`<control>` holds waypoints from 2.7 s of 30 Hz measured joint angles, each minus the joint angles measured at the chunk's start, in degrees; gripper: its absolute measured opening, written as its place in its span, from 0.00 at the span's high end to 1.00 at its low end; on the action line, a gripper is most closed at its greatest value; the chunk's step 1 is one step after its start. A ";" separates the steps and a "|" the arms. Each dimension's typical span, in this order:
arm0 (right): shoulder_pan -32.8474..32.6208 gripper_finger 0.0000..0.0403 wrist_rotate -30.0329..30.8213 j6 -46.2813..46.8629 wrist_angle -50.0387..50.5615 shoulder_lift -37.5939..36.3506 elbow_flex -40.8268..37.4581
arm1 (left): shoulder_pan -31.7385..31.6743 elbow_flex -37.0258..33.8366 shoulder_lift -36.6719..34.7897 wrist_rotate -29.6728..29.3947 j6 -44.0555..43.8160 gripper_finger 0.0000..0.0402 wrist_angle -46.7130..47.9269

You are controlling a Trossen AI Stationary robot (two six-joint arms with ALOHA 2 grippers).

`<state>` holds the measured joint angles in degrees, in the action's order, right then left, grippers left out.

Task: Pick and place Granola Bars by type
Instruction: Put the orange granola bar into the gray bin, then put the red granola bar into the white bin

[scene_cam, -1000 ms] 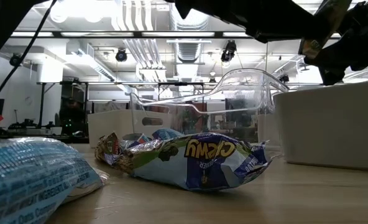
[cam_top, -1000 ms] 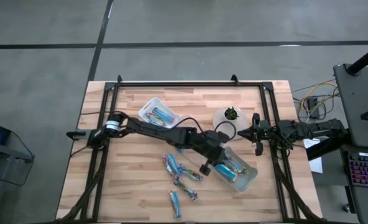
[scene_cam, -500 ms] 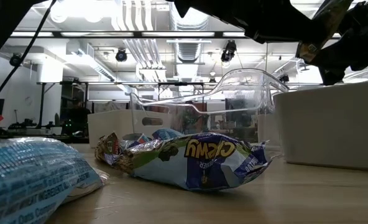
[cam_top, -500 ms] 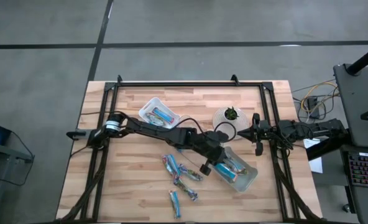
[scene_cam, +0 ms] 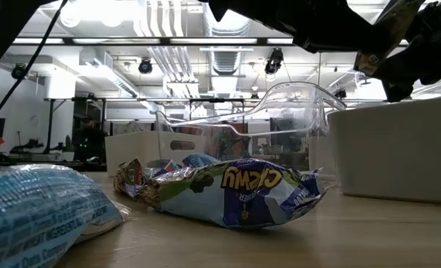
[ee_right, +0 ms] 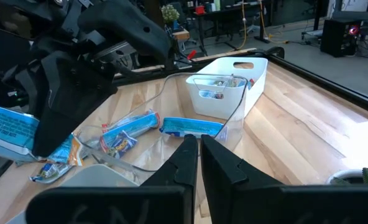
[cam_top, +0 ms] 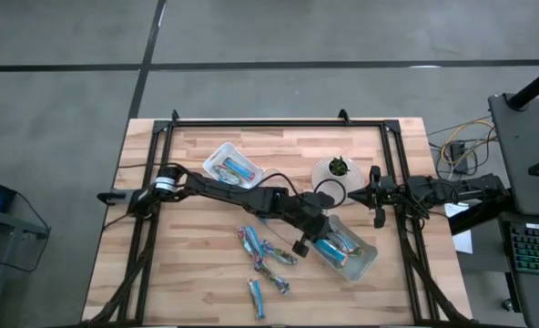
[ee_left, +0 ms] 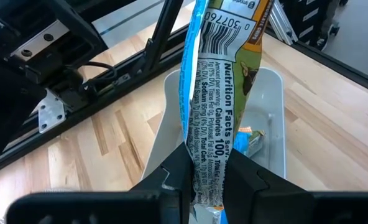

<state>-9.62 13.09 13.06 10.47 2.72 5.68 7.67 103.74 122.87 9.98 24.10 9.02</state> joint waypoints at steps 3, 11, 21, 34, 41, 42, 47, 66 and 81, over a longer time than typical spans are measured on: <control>-0.01 0.97 0.01 0.00 -0.01 0.00 0.00 | 0.01 0.00 0.00 0.00 0.00 0.88 0.02; -0.01 0.97 0.00 0.00 0.00 0.00 -0.01 | 0.01 -0.02 0.00 0.02 -0.27 0.88 0.07; 0.02 0.97 0.00 0.00 0.01 0.00 0.01 | 0.01 -0.02 0.00 0.02 -1.99 0.88 0.07; -0.01 0.97 0.01 0.00 -0.01 0.00 -0.01 | 0.21 -0.02 0.00 1.54 -3.37 0.88 0.04; -0.01 0.97 0.00 0.00 -0.01 0.00 0.01 | 0.30 -0.02 0.00 1.95 -4.09 0.82 0.02; 0.00 0.97 0.00 0.00 0.01 0.00 0.00 | 0.30 -0.02 0.00 1.95 -4.35 0.79 0.02; 0.01 0.97 -0.01 0.00 -0.01 0.00 0.00 | 0.32 -0.02 0.00 1.41 -5.08 0.69 0.04; 0.01 0.97 0.01 0.00 -0.01 0.00 0.01 | 0.50 -0.08 -1.04 -0.95 -5.25 0.73 5.10; 0.00 0.97 0.00 0.00 0.02 0.02 0.01 | 3.07 -0.07 -7.39 -1.16 -6.25 1.00 16.55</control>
<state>-9.62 13.09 13.06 10.49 2.74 5.69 10.74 103.68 115.48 8.82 17.85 25.56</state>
